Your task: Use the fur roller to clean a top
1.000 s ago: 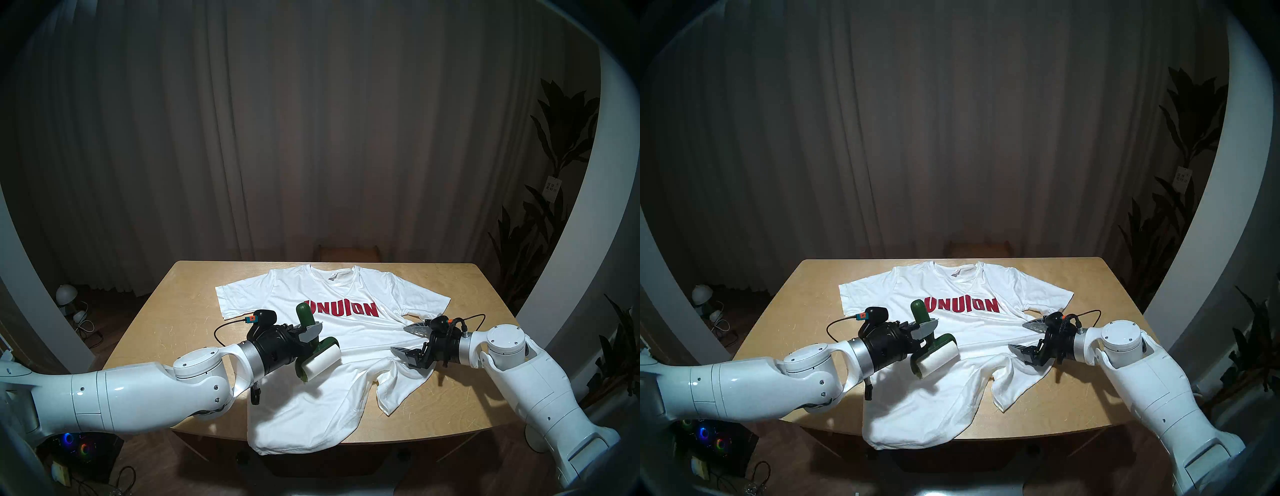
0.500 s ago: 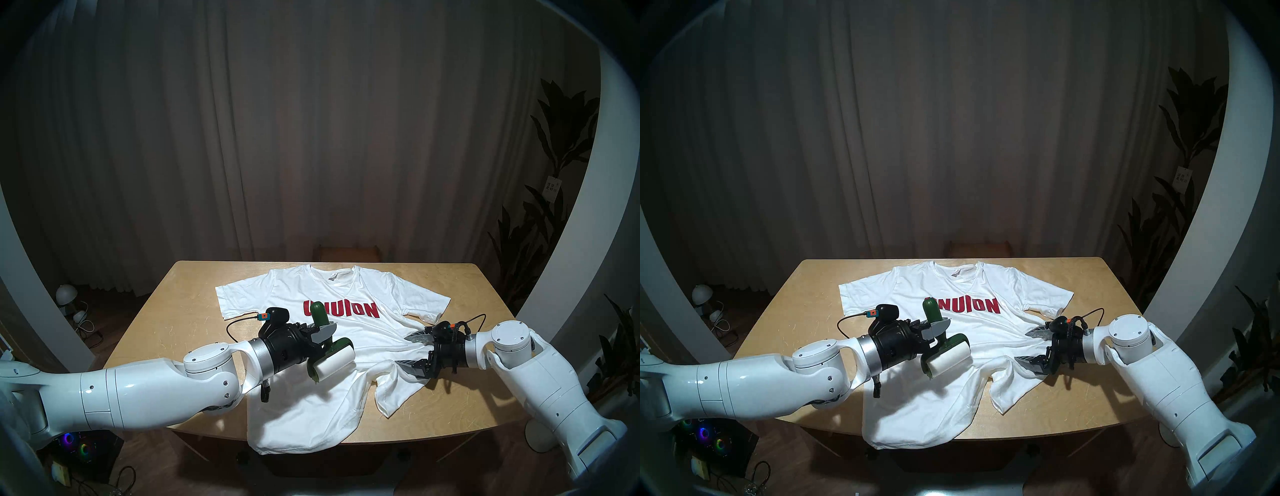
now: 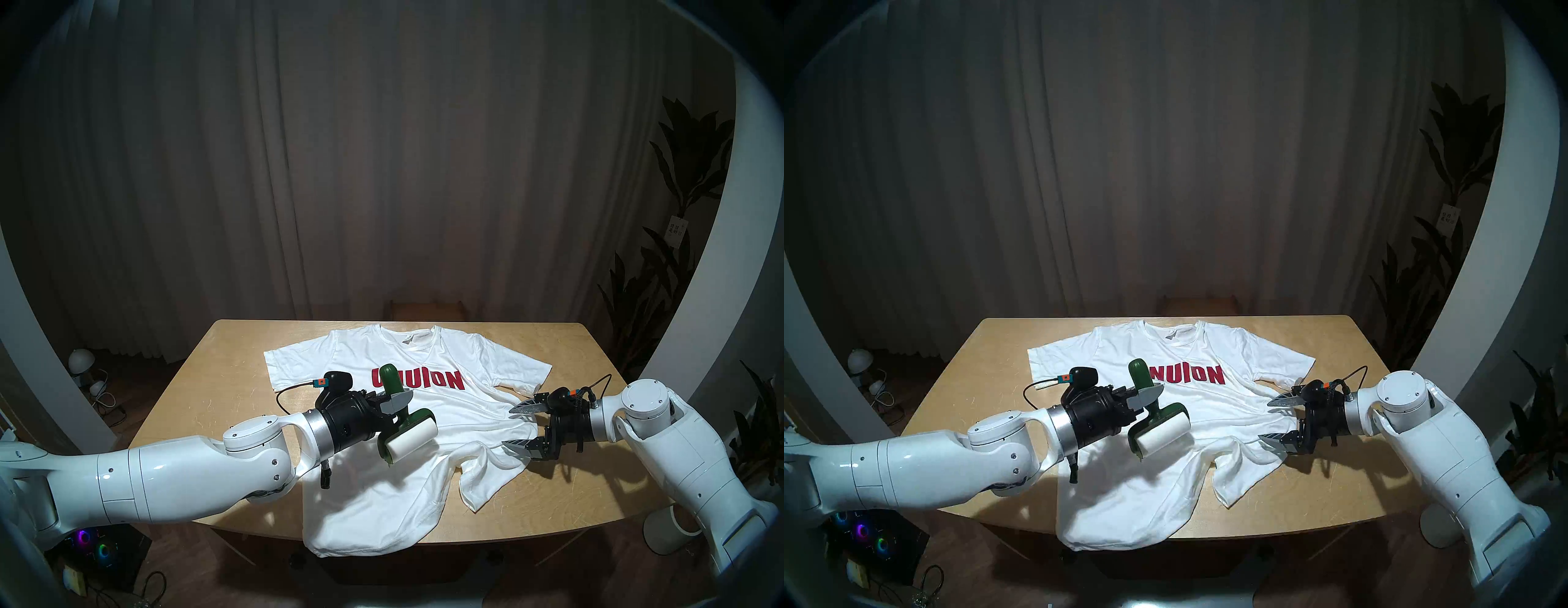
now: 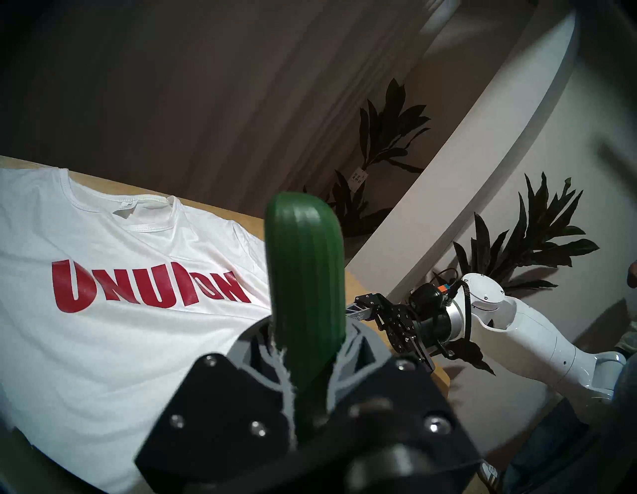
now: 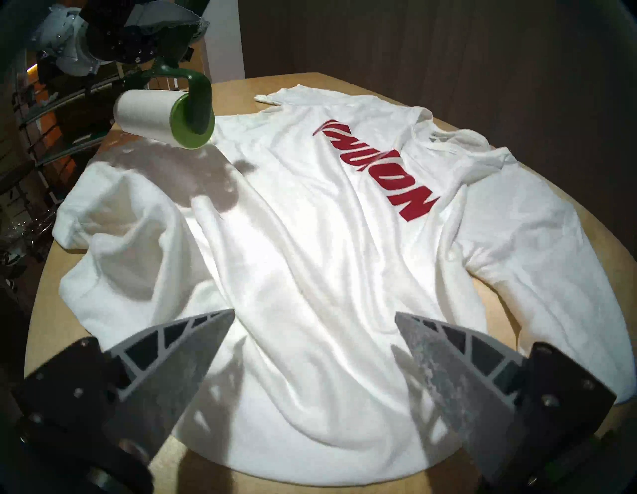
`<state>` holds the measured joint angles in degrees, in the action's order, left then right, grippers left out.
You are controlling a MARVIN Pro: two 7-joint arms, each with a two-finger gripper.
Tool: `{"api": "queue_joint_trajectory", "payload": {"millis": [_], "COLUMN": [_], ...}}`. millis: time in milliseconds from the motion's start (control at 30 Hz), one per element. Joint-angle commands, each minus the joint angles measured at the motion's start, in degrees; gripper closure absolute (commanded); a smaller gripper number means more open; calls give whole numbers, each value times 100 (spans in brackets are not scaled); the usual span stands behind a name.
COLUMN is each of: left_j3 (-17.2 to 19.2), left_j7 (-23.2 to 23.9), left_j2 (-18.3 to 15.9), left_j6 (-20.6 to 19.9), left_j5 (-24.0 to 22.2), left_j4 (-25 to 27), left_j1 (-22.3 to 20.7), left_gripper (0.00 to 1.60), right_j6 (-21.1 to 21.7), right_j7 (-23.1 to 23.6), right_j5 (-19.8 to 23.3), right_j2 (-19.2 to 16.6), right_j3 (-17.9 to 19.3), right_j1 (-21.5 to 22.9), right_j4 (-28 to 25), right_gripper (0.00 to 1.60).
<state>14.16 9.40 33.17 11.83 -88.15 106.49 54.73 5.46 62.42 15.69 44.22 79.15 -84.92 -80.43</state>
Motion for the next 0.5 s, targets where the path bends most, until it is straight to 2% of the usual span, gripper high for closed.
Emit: {"api": "queue_joint_trajectory", "payload": {"millis": [0,233,367,400,467], "left_j3": [290,435,486,486,458], "left_j7": [197,70,-301,-301,-507], "left_j2": [-316,-554,-659,-659,-685], "left_j6": [254,803,1201,1201,1455], "left_j5": [-255,-354,-107,-107,27], "left_j4": [513,865,1019,1019,1037], "left_j1": [-70,73,195,195,271], "left_gripper": [160,160,160,160,160], "right_j6": [-233,-851,-1253,-1253,-1517], "right_j7": [326,608,568,568,423], "right_j5": [101,54,101,101,105], "right_j2": [-214,-548,-638,-638,-553], "right_j3": [113,249,415,415,417], "right_j1": [109,-346,-792,-792,-983], "right_j4": [-345,-676,-903,-903,-924], "right_gripper": [0,0,0,0,0]}}
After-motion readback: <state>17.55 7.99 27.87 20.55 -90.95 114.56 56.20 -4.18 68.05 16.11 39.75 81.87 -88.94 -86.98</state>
